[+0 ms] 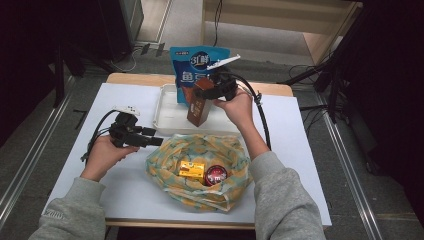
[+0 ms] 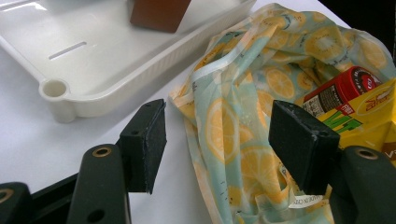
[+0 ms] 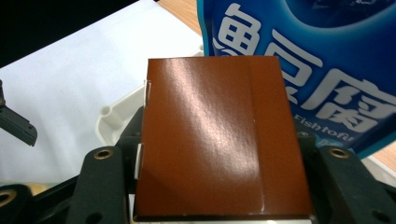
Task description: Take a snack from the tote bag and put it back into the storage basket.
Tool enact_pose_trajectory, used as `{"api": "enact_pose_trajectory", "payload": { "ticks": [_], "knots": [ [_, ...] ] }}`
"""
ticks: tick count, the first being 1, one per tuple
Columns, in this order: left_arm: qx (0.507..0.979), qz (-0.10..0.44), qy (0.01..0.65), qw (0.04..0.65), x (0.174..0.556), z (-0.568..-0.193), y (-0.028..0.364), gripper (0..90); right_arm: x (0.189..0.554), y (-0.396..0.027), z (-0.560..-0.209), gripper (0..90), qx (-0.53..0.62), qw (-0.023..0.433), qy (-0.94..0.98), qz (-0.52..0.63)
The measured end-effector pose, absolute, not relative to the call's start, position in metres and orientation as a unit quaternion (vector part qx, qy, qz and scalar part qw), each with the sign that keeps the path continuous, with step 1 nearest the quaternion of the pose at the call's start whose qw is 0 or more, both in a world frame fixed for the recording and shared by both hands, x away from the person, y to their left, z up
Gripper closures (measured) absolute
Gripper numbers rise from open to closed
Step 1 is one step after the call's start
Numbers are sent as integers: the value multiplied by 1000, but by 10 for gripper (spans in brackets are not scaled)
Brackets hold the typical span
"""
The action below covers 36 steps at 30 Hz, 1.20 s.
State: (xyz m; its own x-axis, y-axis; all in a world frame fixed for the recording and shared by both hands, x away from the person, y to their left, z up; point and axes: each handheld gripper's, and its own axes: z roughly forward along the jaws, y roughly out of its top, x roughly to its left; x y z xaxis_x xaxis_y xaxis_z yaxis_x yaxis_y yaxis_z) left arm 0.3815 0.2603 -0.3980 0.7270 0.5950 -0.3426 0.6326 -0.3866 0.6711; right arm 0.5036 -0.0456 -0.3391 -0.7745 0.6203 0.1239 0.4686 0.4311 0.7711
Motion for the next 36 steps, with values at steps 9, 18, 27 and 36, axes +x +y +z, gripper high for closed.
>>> {"api": "enact_pose_trajectory", "payload": {
  "ticks": [9, 18, 27, 36],
  "knots": [
    [833, -22, 368, 413, 382, -398, 261, 370, 495, -56, -341, 447, 320, 90, 841, 427],
    [833, -22, 368, 412, 382, -399, 261, 370, 489, -71, -345, 448, 324, 84, 836, 436],
    [833, -22, 368, 412, 382, -399, 261, 370, 481, -82, -350, 448, 324, 84, 832, 443],
    [833, -21, 368, 412, 382, -399, 260, 370, 476, -99, -357, 449, 329, 75, 827, 449]
  ]
}}
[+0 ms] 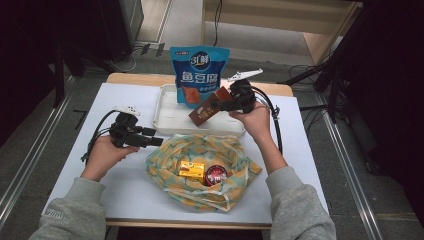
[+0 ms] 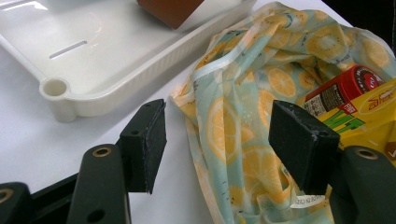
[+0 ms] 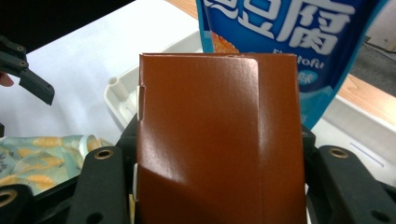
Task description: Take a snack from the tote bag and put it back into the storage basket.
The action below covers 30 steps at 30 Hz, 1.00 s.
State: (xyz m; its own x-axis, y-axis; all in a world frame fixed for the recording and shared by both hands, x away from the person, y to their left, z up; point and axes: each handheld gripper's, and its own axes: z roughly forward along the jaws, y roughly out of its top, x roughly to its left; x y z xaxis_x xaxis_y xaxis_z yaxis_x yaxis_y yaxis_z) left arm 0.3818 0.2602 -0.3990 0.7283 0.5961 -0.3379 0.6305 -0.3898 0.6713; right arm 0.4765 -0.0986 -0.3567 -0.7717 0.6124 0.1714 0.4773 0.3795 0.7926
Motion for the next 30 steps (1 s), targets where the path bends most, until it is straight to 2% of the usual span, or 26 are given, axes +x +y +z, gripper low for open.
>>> {"api": "enact_pose_trajectory", "payload": {
  "ticks": [30],
  "knots": [
    [834, -19, 367, 411, 382, -399, 259, 370, 461, -126, -376, 451, 315, 63, 839, 439]
  ]
}}
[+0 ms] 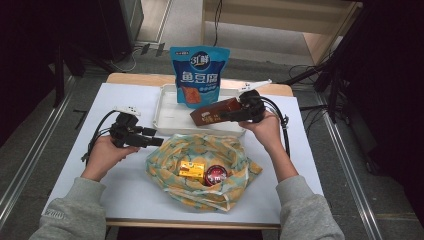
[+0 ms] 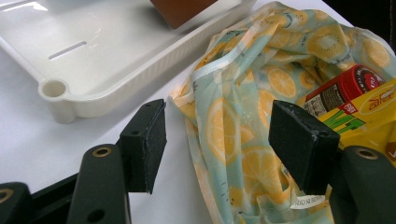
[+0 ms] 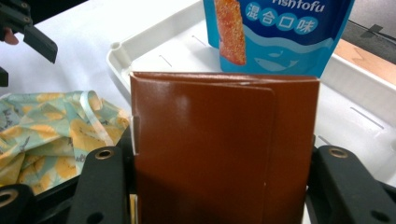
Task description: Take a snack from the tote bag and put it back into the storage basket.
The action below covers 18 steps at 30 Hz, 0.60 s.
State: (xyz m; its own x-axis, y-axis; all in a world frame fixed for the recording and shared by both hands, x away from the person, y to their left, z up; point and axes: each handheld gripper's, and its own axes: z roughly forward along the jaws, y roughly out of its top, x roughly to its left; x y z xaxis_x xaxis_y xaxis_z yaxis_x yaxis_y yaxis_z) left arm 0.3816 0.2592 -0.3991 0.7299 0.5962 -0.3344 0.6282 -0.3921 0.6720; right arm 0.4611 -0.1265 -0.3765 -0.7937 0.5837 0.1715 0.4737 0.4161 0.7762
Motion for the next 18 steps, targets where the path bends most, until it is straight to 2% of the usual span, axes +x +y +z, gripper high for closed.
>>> {"api": "enact_pose_trajectory", "payload": {
  "ticks": [18],
  "knots": [
    [833, -19, 368, 412, 382, -399, 260, 370, 466, -111, -394, 445, 308, 45, 851, 422]
  ]
}}
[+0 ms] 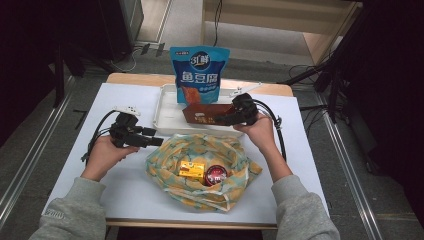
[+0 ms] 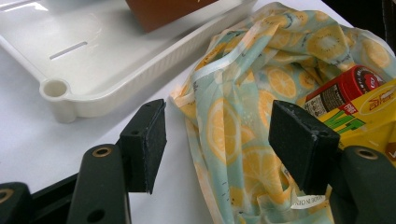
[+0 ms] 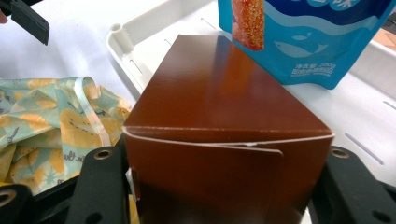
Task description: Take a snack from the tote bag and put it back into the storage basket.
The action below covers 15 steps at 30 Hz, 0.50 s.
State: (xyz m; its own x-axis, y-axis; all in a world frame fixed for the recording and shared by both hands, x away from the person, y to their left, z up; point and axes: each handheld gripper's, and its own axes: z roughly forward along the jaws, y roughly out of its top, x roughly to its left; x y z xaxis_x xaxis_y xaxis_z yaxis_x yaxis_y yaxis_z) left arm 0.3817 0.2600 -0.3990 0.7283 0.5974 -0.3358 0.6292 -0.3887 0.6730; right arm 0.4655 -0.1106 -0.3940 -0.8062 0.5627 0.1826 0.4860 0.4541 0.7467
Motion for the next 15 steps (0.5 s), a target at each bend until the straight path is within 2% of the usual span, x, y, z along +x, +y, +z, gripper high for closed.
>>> {"api": "enact_pose_trajectory", "payload": {
  "ticks": [15],
  "knots": [
    [834, -20, 366, 412, 382, -399, 259, 370, 472, -103, -405, 441, 306, 36, 847, 432]
  ]
}}
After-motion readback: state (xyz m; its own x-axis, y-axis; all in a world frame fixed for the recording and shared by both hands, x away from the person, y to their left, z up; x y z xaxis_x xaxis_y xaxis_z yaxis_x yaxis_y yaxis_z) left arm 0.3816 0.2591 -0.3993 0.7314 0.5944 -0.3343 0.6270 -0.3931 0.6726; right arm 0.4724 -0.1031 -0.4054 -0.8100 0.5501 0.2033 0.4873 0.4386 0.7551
